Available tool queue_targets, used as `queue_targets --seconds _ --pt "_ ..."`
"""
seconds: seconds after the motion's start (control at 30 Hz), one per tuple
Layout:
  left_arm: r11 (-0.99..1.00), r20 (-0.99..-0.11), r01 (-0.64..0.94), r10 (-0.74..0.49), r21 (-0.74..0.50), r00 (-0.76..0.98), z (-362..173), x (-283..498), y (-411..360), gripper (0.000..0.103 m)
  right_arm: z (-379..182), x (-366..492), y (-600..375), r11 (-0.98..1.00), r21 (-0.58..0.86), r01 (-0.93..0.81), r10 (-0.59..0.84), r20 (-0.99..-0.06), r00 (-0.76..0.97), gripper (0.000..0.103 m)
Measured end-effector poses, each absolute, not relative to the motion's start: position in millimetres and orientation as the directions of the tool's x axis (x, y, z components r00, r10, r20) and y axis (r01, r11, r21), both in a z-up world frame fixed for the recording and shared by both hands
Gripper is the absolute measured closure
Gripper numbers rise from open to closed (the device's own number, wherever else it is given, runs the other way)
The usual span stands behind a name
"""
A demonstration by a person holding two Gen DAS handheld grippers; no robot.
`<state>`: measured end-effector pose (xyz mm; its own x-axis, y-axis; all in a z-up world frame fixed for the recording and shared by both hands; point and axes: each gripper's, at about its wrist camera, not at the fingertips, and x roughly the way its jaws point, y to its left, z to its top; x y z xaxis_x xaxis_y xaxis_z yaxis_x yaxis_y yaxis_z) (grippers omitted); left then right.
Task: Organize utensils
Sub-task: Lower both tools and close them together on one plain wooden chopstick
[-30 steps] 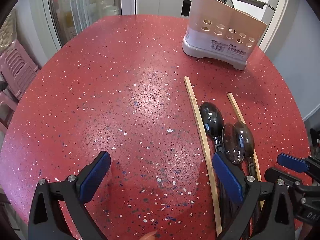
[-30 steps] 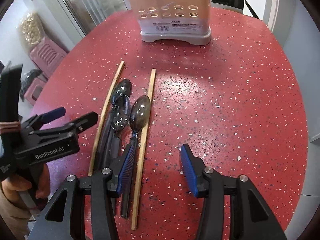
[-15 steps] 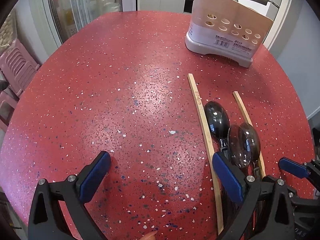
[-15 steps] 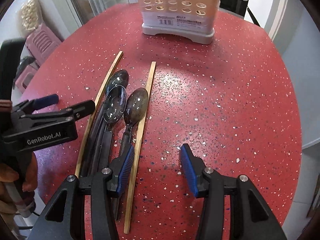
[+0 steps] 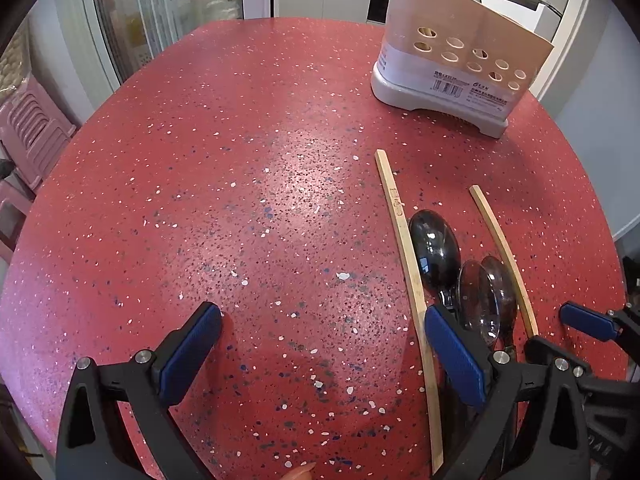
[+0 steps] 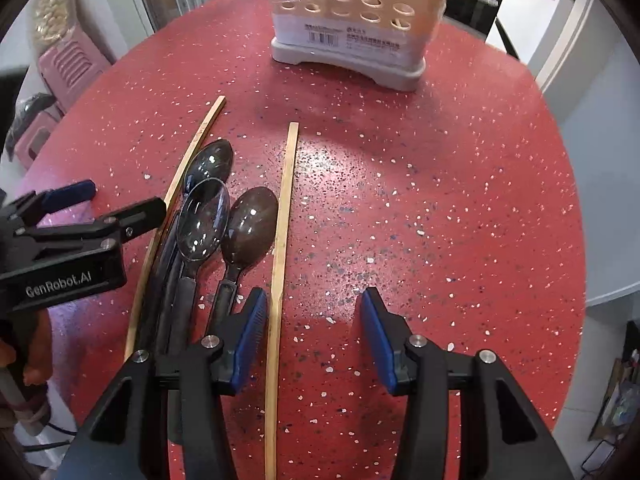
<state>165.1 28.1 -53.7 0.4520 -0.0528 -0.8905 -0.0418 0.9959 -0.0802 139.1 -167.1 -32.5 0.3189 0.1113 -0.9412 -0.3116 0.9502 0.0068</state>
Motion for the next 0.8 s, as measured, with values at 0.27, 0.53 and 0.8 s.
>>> queue_targets --seconds 0.27,0.53,0.8 --pt "0.999 -0.91 -0.028 -0.01 -0.023 0.414 -54.2 181.7 22.4 0.0 -33.2 160.3 -159.3 0.937 0.008 -0.349 0.098 -0.966 0.239 0.052" --pt "1.0 -0.921 0.012 -0.009 -0.005 0.388 -52.2 196.3 24.4 0.0 -32.5 183.7 -141.0 0.93 0.012 -0.368 0.076 -0.984 0.161 0.062" --pt "0.994 -0.932 0.105 -0.061 -0.025 0.357 -38.8 221.7 11.3 0.017 -31.0 192.1 -146.1 0.925 0.048 -0.376 0.108 -0.984 0.139 0.097"
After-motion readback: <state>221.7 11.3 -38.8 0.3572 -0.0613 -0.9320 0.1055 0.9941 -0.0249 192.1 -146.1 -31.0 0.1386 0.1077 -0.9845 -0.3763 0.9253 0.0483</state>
